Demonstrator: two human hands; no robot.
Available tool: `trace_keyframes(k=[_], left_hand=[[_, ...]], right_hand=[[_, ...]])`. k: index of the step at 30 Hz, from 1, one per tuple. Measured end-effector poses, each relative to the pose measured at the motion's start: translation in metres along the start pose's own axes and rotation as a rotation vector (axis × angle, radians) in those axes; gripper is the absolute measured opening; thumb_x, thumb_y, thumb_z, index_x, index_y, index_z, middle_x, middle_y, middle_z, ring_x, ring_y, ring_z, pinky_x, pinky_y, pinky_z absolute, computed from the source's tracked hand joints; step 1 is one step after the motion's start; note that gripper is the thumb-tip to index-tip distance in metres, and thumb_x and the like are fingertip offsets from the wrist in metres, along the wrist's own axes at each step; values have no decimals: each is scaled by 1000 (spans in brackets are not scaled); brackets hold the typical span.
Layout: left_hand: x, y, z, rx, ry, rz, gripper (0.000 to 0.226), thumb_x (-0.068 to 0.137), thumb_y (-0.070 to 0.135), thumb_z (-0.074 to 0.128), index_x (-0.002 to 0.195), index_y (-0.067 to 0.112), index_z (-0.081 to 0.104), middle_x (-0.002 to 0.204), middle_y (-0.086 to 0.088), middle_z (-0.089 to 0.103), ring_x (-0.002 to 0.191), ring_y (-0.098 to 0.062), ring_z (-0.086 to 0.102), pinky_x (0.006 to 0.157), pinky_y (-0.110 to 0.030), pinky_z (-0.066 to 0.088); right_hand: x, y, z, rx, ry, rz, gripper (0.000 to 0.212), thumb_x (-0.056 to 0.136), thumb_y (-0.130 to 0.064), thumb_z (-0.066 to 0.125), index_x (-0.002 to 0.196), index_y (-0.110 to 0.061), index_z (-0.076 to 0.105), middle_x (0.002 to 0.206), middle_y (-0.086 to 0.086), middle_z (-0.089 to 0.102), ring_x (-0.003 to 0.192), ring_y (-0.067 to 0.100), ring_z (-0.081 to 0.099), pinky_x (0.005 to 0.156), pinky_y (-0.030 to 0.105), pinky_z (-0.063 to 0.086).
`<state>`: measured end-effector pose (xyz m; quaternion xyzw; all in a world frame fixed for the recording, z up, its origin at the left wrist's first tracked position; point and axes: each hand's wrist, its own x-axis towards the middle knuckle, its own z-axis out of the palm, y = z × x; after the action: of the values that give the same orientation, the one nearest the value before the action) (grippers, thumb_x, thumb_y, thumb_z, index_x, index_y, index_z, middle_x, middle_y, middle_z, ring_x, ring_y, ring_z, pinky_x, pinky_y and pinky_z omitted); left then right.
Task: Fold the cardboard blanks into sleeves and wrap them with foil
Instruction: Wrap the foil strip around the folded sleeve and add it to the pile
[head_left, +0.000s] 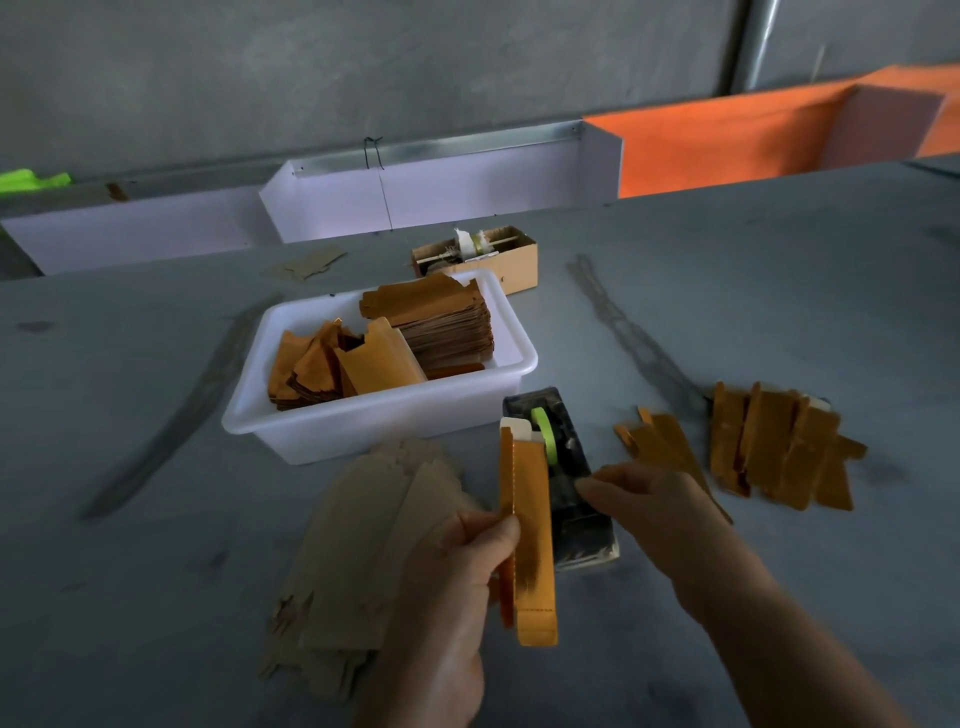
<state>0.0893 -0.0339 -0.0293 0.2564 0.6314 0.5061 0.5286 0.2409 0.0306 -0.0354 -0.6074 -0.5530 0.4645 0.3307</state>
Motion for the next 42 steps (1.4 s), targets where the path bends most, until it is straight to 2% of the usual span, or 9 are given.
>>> trace_keyframes(k=[5,11,16,19,22,28,35,39,42], left_hand=[[-1,0,14,-17,0,11,18,88,17,64,71,10,63,59,-3,57,47,-9,51,42,-21,40],[-3,-4,24,-4,-1,48,16,88,20,63,85,5,67,69,-5,62,63,-15,55,58,-28,42],[-2,-6,22,-6,-8,65,15,89,20,63,83,7,67,68,-5,61,59,-12,53,51,-24,42],[0,-5,20,-91,-25,43,16,89,13,62,75,7,65,57,-5,59,46,-11,49,39,-19,38],[2,-4,18,-176,-38,15,17,88,10,62,71,8,64,54,-4,58,42,-10,48,37,-19,37],[3,-5,21,-95,-95,102,18,84,15,66,66,17,65,61,-1,59,51,-7,52,43,-16,39],[1,5,25,233,-96,228,14,89,19,62,75,19,62,55,12,60,51,4,56,45,-11,41],[1,8,27,351,-58,245,8,90,26,61,83,23,63,81,0,67,77,-17,65,69,-30,51],[-1,11,28,370,-60,229,8,90,25,61,83,22,63,78,2,65,73,-13,62,64,-25,48]], right_hand=[[-3,0,7,22,-50,26,11,82,-29,68,77,-20,71,72,1,70,73,17,68,72,33,55],[-4,-2,14,101,-28,2,12,85,-17,63,76,-14,69,74,4,70,72,19,68,67,31,55],[-14,-5,7,535,-160,51,22,75,-32,61,77,-12,70,86,4,71,80,13,68,72,25,49],[-18,-1,7,241,20,-42,11,81,-24,66,73,-18,70,116,-17,55,102,-1,50,79,18,36],[-25,5,11,-103,188,-168,13,83,-21,67,70,-21,64,128,-12,46,114,8,46,86,25,45],[-31,17,20,-142,232,-202,21,83,-19,67,64,-26,62,134,-9,46,119,19,51,93,42,49],[-36,22,28,-218,331,-300,16,82,-12,68,71,-21,60,130,-2,50,111,18,55,82,26,48],[-33,18,31,-335,337,-349,5,82,-6,67,78,-6,64,117,0,55,97,10,56,75,5,40],[-35,14,20,-313,325,-316,6,84,-6,64,79,-10,62,112,-3,54,87,5,52,61,0,41]])
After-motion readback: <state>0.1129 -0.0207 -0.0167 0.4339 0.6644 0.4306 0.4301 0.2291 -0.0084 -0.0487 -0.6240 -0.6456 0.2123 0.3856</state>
